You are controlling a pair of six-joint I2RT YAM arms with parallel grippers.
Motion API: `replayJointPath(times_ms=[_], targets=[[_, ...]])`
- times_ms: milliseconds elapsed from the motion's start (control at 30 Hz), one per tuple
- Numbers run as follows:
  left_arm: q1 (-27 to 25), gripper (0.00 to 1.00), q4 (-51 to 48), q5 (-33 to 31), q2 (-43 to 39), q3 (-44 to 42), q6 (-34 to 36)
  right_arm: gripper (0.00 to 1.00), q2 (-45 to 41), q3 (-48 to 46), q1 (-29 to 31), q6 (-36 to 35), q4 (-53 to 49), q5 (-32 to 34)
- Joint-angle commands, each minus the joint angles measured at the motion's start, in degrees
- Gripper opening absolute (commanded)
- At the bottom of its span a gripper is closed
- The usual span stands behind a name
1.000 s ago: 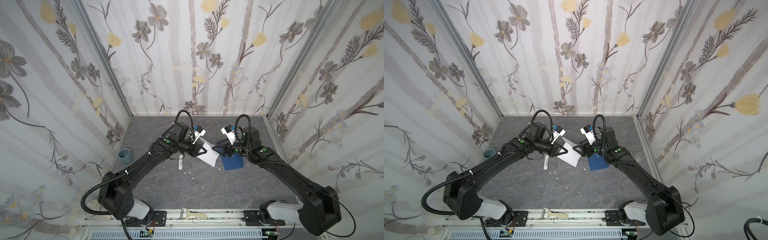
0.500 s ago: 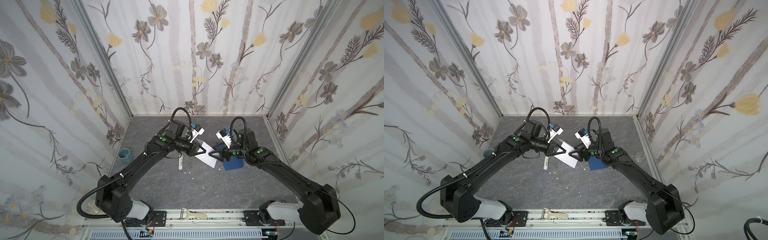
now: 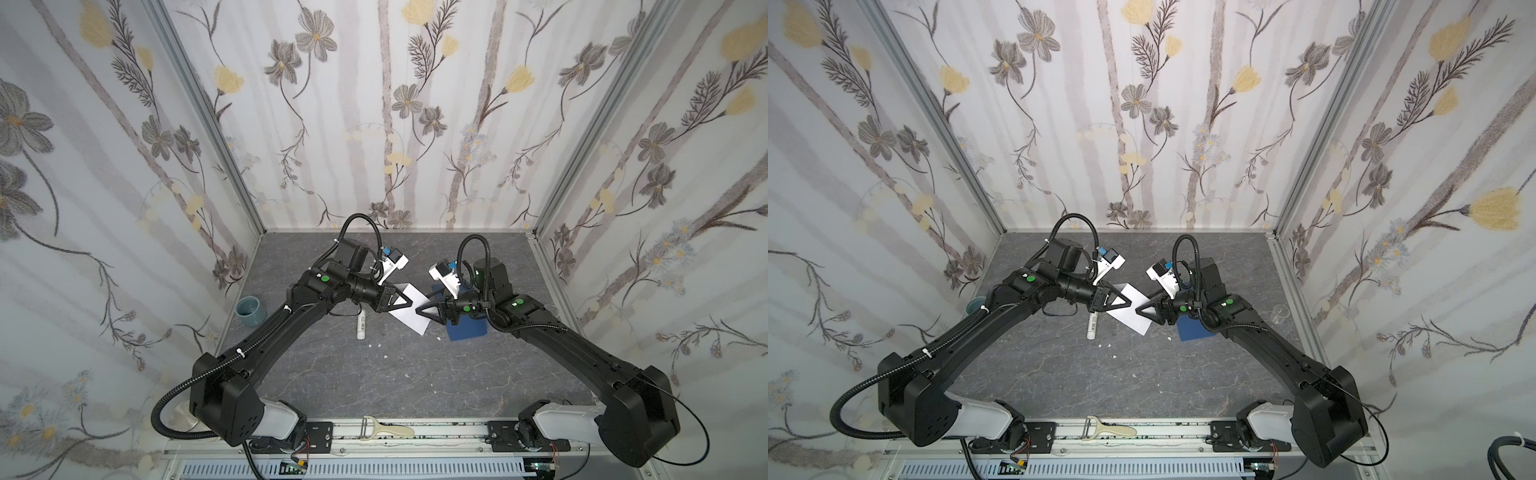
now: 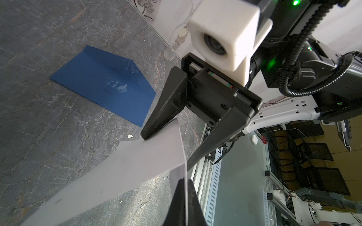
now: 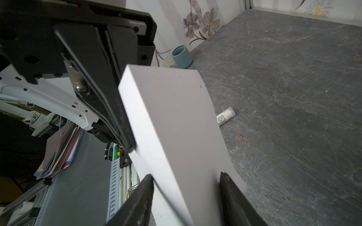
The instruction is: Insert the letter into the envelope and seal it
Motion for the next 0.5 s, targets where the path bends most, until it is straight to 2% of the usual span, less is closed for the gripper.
replayJointPath(times_ms=[0,200,467], targets=[[0.1,0.00,0.1,0.7,0.2,0.5,0.9,0.48,0.1,0.2,0.0,-0.3,1.0,-2.2],[0.4,0.00,0.1,-0.5,0.4,2.6,1.2,0.36,0.0,0.1,0.1,0.3,0.9,-2.8],[0.6,0.00,0.0,-2.1,0.9,3.4,0.9,0.12,0.0,-0.4,0.1,1.8,2.1,-4.4]])
